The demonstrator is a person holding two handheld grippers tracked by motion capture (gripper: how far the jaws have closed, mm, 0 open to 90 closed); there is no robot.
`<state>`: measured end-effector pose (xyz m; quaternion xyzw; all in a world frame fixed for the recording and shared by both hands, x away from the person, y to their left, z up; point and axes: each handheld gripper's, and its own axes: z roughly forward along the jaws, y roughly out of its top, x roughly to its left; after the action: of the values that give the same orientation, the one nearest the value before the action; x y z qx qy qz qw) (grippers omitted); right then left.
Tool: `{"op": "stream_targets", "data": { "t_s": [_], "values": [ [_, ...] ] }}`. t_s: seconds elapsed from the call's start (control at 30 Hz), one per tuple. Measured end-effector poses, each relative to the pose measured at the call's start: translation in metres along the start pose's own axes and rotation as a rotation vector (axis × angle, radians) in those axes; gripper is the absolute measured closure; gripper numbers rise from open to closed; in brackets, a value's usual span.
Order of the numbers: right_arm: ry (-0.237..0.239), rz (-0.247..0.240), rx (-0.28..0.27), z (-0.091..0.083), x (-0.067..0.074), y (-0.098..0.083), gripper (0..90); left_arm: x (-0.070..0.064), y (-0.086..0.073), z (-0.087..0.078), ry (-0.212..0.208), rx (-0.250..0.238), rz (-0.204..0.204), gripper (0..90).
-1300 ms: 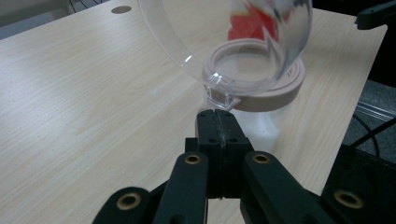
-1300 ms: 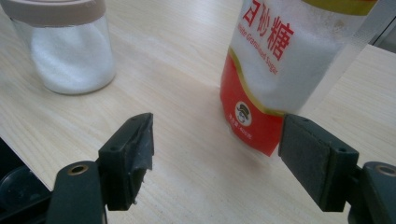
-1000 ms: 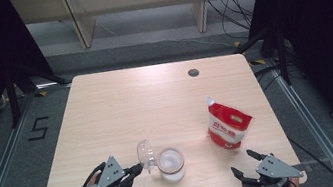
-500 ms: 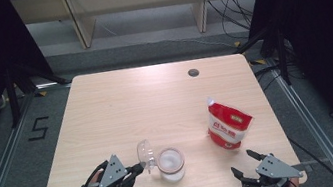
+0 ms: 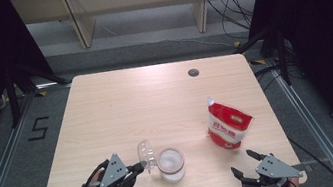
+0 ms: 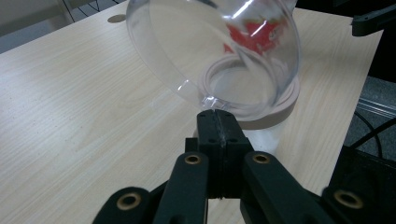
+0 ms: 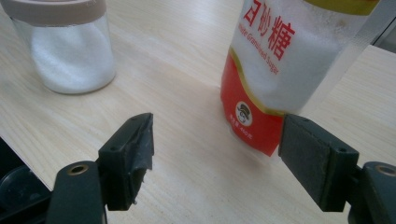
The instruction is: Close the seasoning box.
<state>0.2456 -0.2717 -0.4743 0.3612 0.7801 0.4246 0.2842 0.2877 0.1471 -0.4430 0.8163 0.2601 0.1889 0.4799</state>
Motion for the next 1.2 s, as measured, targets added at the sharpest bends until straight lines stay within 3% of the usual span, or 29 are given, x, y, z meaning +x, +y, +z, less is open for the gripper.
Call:
{"op": "stream_targets", "data": {
  "t_s": [0.13, 0.2, 0.63, 0.7, 0.83, 0.9, 0.93, 1.17, 1.2],
  "values": [
    [-0.001, 0.001, 0.001, 0.0, 0.0, 0.0, 27.5, -0.001, 0.0, 0.0, -0.001, -0.001, -0.01, 89.3],
    [-0.001, 0.0, 0.001, 0.0, 0.0, 0.0, 27.5, 0.0, 0.001, 0.0, -0.005, 0.0, 0.017, 89.3],
    [0.003, 0.011, 0.006, 0.0, 0.001, 0.0, 27.5, -0.002, 0.003, 0.001, 0.002, -0.002, 0.002, 89.3],
    [-0.009, -0.001, -0.001, 0.0, 0.001, 0.0, 27.6, -0.002, 0.004, 0.001, 0.002, -0.001, 0.026, 89.3],
    [-0.014, -0.016, -0.009, 0.0, 0.0, 0.0, 27.6, -0.004, 0.004, 0.003, -0.001, -0.008, 0.002, 89.3],
    [-0.014, -0.019, -0.01, 0.0, 0.0, 0.0, 27.6, -0.003, 0.005, 0.003, -0.001, -0.006, 0.018, 89.3],
    [-0.003, 0.006, 0.003, 0.0, 0.001, 0.0, 27.5, -0.004, 0.005, 0.003, -0.002, -0.003, 0.017, 89.3],
    [0.006, 0.011, 0.008, 0.0, 0.002, 0.0, 27.6, -0.009, 0.009, 0.008, -0.013, -0.019, 0.027, 89.3],
    [-0.014, -0.02, -0.01, 0.0, 0.0, 0.0, 27.6, -0.01, 0.01, 0.009, -0.017, -0.013, 0.033, 89.3]
  ]
}}
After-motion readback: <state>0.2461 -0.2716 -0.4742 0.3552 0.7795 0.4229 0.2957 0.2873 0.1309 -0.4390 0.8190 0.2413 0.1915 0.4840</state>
